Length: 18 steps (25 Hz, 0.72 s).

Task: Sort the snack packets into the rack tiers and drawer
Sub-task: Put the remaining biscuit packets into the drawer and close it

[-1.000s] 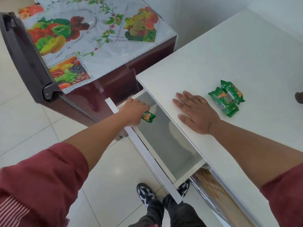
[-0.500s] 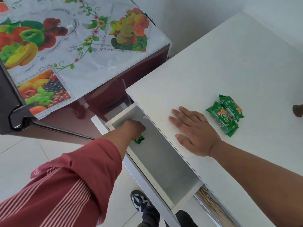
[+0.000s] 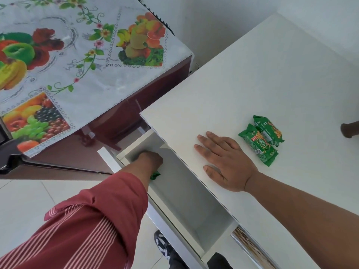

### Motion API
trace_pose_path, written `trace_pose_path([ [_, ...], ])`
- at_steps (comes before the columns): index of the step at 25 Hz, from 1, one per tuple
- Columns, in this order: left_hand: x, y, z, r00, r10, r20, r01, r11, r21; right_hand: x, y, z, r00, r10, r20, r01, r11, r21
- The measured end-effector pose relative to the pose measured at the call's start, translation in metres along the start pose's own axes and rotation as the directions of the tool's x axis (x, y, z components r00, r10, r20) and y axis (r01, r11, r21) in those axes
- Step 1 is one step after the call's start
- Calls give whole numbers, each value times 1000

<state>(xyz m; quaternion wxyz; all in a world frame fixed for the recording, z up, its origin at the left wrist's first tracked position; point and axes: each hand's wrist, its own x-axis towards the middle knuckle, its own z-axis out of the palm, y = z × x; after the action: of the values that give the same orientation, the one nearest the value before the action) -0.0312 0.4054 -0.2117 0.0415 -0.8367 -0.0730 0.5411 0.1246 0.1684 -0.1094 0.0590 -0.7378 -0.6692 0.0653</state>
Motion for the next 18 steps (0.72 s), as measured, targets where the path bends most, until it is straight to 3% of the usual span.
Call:
trace_pose_path([
  [4, -6, 1, -1, 998, -27, 53, 27, 1000, -4, 1, -1, 0, 1000, 11, 4, -11, 1000, 6],
  [8, -13, 2, -4, 1000, -3, 14, 3, 1000, -8, 0, 0, 0, 1000, 11, 8, -11, 1000, -5],
  [14, -52, -2, 0, 980, -31, -196, -10, 979, -204, 0, -3, -2, 1000, 20, 17, -20, 1000, -10],
  [18, -90, 8, 12, 871, -90, -483, -71, 949, -306, -1, -6, -6, 999, 29, 27, -29, 1000, 2],
])
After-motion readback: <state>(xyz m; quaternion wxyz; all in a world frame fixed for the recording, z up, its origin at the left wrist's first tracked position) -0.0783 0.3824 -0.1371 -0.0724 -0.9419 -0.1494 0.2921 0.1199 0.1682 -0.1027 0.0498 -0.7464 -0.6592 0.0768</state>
